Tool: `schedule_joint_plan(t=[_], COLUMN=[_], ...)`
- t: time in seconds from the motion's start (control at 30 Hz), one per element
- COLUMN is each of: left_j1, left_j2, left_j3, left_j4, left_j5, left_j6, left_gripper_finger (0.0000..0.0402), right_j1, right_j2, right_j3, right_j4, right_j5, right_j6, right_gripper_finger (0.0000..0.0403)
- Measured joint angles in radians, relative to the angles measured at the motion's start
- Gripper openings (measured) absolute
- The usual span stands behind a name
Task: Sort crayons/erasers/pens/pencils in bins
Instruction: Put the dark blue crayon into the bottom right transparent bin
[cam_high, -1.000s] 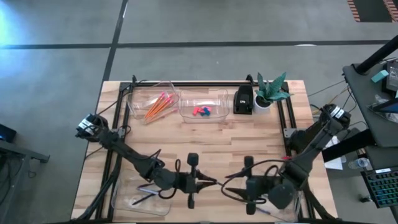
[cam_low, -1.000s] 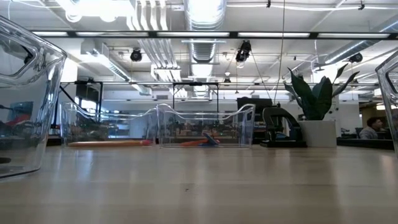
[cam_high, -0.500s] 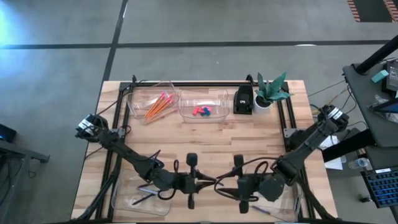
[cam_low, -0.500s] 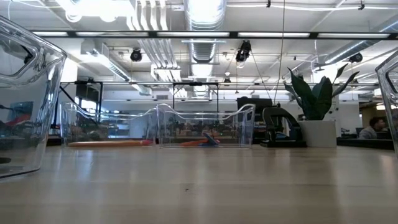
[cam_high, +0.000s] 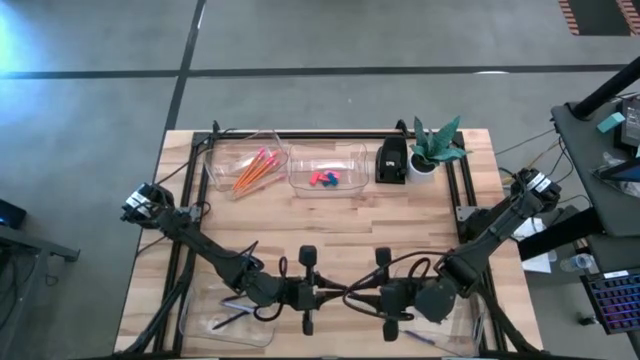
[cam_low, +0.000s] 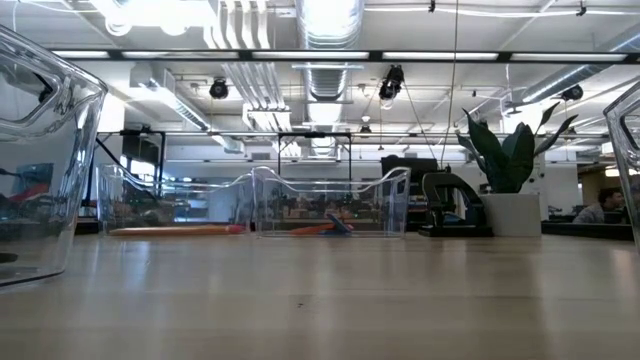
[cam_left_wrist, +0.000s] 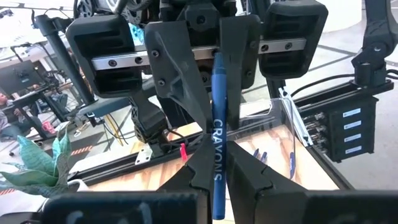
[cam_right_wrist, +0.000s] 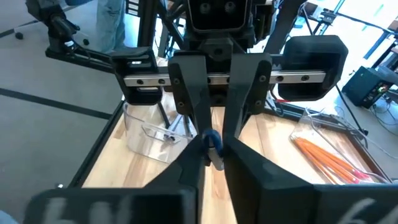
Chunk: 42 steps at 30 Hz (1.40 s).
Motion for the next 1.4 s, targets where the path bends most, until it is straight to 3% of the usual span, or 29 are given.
schedule_joint_plan(t=[0.13, 0.43, 0.53, 0.67, 0.73, 0.9, 1.03, 1.23, 1.4], left_j1=[0.0, 0.003, 0.004, 0.004, 0.005, 0.006, 0.006, 0.003, 0.002], left_j2=[0.0, 0.0, 0.0, -0.001, -0.022, -0.144, -0.239, -0.321, -0.344], left_j3=[0.0, -0.002, -0.004, -0.009, -0.011, -0.016, -0.038, -0.05, -0.051], left_j4=[0.0, -0.002, -0.009, -0.024, -0.103, -0.449, -0.677, -0.919, -0.98], left_j5=[0.0, 0.0, -0.004, -0.029, -0.059, -0.075, -0.078, -0.076, -0.068], left_j6=[-0.007, -0.079, -0.08, -0.13, -0.209, -0.454, -0.629, -0.842, -0.893], left_gripper_finger=[0.0011, 0.006, 0.0086, 0.0115, 0.0122, 0.0125, 0.0125, 0.0125, 0.0125], right_j1=[-0.002, -0.007, -0.007, -0.006, -0.006, 0.019, 0.076, 0.182, 0.225], right_j2=[0.0, -0.004, -0.024, -0.053, -0.057, -0.061, -0.06, -0.032, -0.015], right_j3=[0.0, 0.001, 0.027, 0.1, 0.138, 0.172, 0.14, 0.093, 0.023], right_j4=[0.002, -0.014, -0.132, -0.413, -0.586, -0.875, -0.913, -1.004, -1.028], right_j5=[0.007, -0.001, -0.007, -0.005, -0.024, -0.22, -0.398, -0.449, -0.517], right_j6=[0.014, 0.078, 0.16, 0.368, 0.507, 0.854, 1.052, 1.303, 1.444], right_gripper_finger=[0.0019, 0.0019, 0.0019, 0.0019, 0.0019, 0.0019, 0.0021, 0.0022, 0.0023])
